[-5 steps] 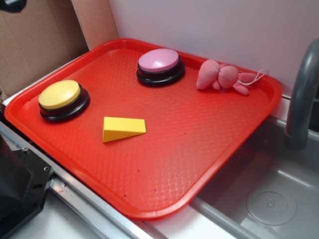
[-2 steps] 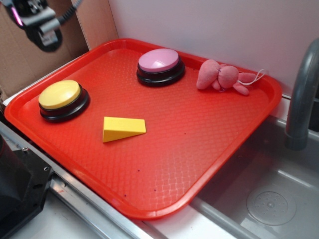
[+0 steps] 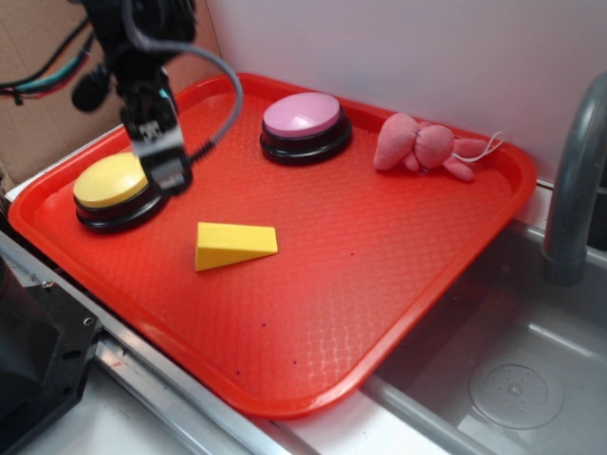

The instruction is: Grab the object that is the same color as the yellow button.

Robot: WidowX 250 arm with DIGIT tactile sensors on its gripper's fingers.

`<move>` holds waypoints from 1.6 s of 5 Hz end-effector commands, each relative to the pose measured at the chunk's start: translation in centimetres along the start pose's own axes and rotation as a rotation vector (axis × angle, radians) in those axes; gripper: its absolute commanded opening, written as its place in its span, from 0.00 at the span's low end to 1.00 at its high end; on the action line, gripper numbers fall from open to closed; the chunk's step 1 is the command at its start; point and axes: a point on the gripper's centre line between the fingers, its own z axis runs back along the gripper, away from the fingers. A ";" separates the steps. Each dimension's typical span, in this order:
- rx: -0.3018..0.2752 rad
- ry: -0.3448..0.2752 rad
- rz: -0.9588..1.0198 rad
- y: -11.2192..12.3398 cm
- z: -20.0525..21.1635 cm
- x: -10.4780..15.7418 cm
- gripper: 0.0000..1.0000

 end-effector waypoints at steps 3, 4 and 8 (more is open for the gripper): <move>-0.042 0.057 -0.053 0.9 -7.6 0.4 1.00; -0.050 0.072 -0.067 0.5 -7.8 -0.1 1.00; -0.127 0.162 -0.026 1.4 -6.6 0.3 0.00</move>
